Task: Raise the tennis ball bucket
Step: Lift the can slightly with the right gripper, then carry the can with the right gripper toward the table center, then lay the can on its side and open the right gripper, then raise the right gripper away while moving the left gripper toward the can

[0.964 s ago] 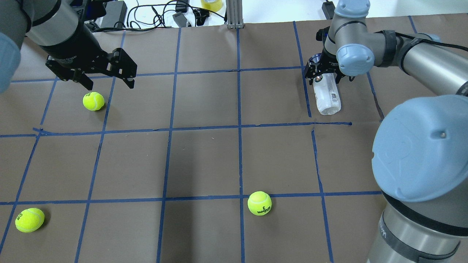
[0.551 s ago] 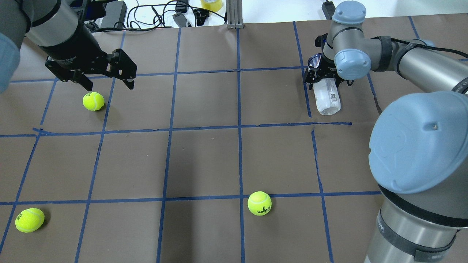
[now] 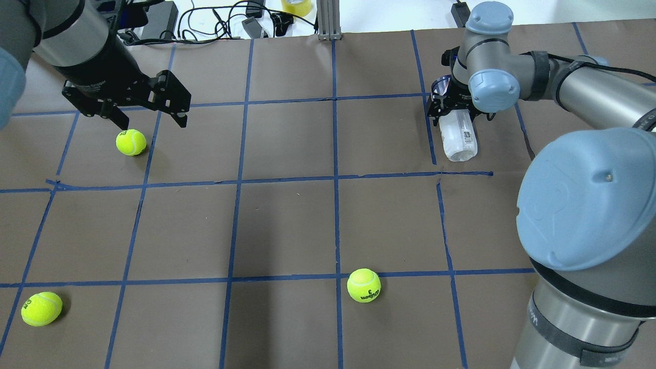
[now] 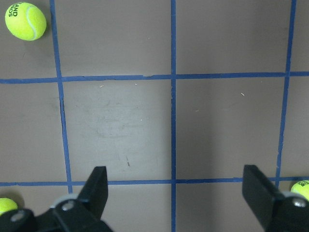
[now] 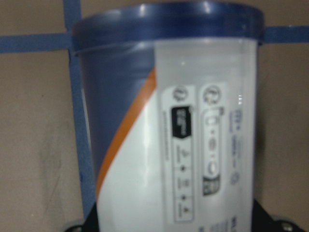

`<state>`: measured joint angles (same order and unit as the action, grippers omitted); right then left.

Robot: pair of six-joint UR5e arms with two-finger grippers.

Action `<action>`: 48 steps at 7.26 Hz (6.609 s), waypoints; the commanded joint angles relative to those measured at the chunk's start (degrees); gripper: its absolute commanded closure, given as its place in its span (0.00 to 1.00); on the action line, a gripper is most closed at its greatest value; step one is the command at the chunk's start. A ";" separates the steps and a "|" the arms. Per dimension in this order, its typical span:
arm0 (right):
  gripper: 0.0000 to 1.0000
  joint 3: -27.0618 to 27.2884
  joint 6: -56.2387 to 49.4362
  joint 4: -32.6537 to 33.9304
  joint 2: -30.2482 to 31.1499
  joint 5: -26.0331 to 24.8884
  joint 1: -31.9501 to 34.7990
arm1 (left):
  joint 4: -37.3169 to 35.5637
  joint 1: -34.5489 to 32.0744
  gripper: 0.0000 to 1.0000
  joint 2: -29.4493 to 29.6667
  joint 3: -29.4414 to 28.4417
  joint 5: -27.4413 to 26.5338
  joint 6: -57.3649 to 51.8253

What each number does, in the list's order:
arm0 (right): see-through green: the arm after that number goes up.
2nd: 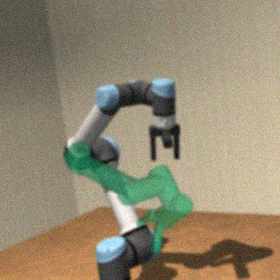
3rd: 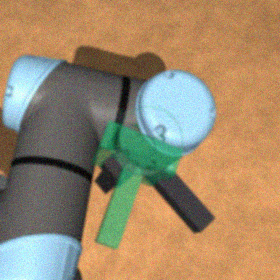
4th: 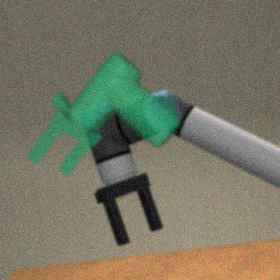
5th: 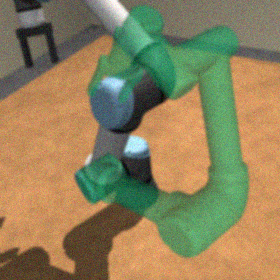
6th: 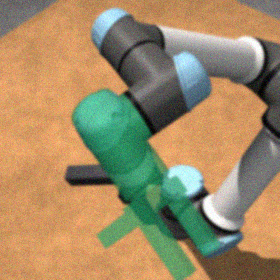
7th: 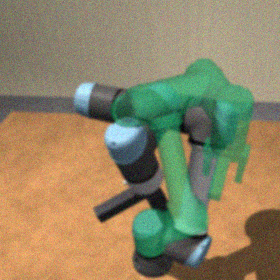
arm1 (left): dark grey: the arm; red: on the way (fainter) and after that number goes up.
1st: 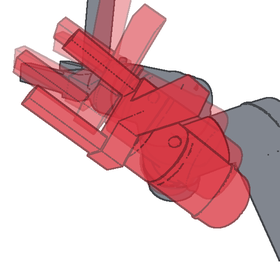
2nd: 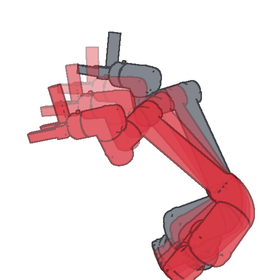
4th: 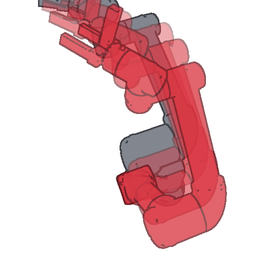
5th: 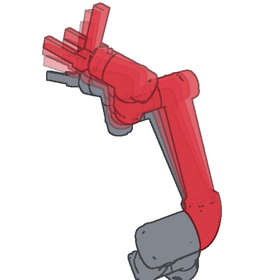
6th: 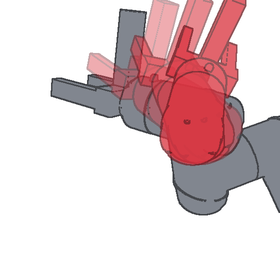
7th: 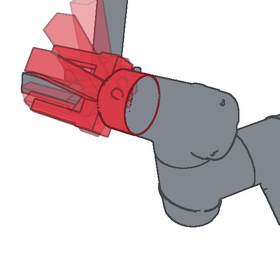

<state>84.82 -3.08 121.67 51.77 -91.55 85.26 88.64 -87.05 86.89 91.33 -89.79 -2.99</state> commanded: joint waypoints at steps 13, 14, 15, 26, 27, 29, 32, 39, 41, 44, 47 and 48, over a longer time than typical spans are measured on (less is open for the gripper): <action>0.31 -0.80 -32.12 0.41 5.71 1.91 17.82 | 1.09 3.19 0.00 -0.05 -0.80 0.14 -4.61; 0.30 -0.36 -37.38 2.76 5.88 1.99 19.41 | 1.18 4.51 0.00 -0.23 -0.89 -0.12 -10.92; 0.28 0.16 -41.96 7.05 5.62 3.39 20.73 | 1.27 6.09 0.00 -0.49 -0.98 -0.04 -12.64; 0.23 -0.10 -56.07 18.24 -1.23 2.70 33.48 | 2.76 12.08 0.00 -1.72 -0.98 0.49 -17.14; 0.23 -0.01 -55.98 18.86 -1.58 2.61 33.48 | 2.76 11.99 0.00 -1.72 -0.98 0.49 -17.14; 0.18 0.17 -55.81 19.04 -1.76 2.61 33.40 | 2.76 11.99 0.00 -1.72 -0.89 0.49 -17.14; 0.00 0.52 -54.93 19.39 -2.20 2.43 33.48 | 2.76 11.99 0.00 -1.81 -0.81 0.49 -17.14; 0.00 -0.10 -50.53 -3.23 12.08 3.13 26.14 | 2.76 11.90 0.00 -1.81 -0.80 0.58 -17.14; 0.00 -0.27 -50.53 -12.63 19.38 5.50 16.40 | 2.76 11.90 0.00 -1.90 -0.10 2.84 -17.14; 0.00 -0.18 -47.40 -28.10 30.36 5.25 7.05 | 1.98 12.25 0.00 -0.59 0.77 4.53 -17.23; 0.00 -0.18 -33.82 -30.16 34.35 4.45 5.01 | -5.31 12.43 0.00 3.10 5.95 15.69 -17.05; 0.00 -0.18 -27.05 -30.52 34.80 4.37 5.01 | -6.80 12.43 0.00 5.03 6.57 16.48 -16.97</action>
<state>84.67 -38.04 91.99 85.53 -87.07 90.38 83.84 -74.65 89.79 96.74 -74.73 -20.06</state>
